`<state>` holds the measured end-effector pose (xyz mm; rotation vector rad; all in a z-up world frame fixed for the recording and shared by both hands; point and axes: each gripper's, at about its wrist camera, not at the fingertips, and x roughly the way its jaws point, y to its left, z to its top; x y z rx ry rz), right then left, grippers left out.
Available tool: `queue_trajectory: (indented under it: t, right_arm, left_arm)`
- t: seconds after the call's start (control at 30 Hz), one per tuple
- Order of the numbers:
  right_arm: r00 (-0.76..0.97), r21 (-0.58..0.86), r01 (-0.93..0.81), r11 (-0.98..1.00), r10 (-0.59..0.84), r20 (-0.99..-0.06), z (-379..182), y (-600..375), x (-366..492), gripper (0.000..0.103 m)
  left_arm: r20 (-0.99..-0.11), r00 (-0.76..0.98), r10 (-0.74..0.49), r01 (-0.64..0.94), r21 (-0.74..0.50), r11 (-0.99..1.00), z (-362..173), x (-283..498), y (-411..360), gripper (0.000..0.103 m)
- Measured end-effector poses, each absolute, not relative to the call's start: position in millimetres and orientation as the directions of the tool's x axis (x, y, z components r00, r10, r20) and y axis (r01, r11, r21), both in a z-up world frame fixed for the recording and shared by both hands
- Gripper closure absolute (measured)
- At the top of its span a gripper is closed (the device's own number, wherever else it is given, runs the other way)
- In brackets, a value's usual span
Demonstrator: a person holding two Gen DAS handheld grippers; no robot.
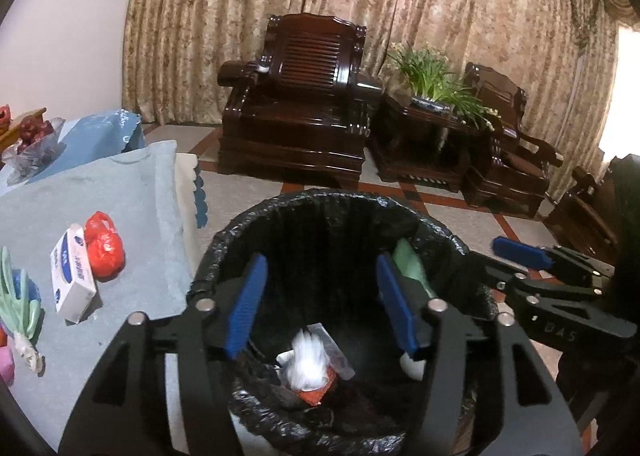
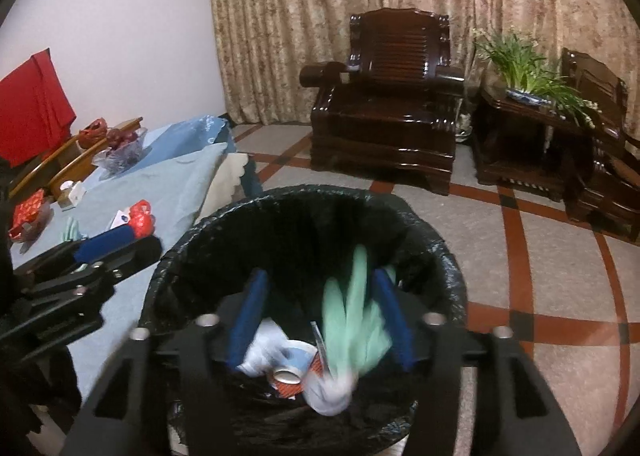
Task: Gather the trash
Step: 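Carry both gloves over the trash bin and open both tools, then withdraw both tools from the bin toward the table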
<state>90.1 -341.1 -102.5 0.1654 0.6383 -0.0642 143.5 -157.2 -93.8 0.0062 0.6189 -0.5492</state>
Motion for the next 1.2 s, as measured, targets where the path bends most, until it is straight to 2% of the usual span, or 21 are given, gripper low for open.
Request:
queue_trajectory:
  t: [0.03, 0.07, 0.13, 0.17, 0.33, 0.83, 1.2]
  right_arm:
    - [0.806, 0.133, 0.117, 0.984, -0.016, -0.592, -102, -343, 89, 0.022]
    - [0.815, 0.13, 0.129, 0.983, -0.031, -0.579, -100, -343, 87, 0.012]
    - [0.832, 0.131, 0.133, 0.982, -0.039, -0.553, -95, -341, 84, 0.006]
    - [0.835, 0.131, 0.131, 0.983, -0.038, -0.549, -94, -341, 84, 0.006]
    - [0.839, 0.148, 0.094, 0.984, 0.001, -0.544, -89, -325, 90, 0.006]
    - [0.851, 0.146, -0.101, 0.984, 0.162, -0.5, -77, -234, 122, 0.006]
    - [0.818, 0.143, -0.236, 0.961, 0.276, -0.505, -88, -152, 160, 0.006]
  left_arm:
    - [-0.551, 0.685, -0.476, 0.479, -0.152, 0.865, -93, 143, -153, 0.036]
    - [-0.547, 0.695, -0.466, 0.467, -0.149, 0.872, -92, 143, -148, 0.03]
    - [-0.542, 0.714, -0.444, 0.443, -0.142, 0.885, -89, 141, -138, 0.021]
    - [-0.537, 0.727, -0.428, 0.427, -0.135, 0.894, -87, 140, -132, 0.017]
    - [-0.526, 0.765, -0.371, 0.371, -0.111, 0.922, -77, 135, -102, 0.014]
    - [-0.503, 0.854, -0.132, 0.118, -0.061, 0.991, -64, 113, 11, 0.013]
    - [-0.51, 0.86, 0.014, -0.039, -0.039, 0.998, -71, 116, 83, 0.013]
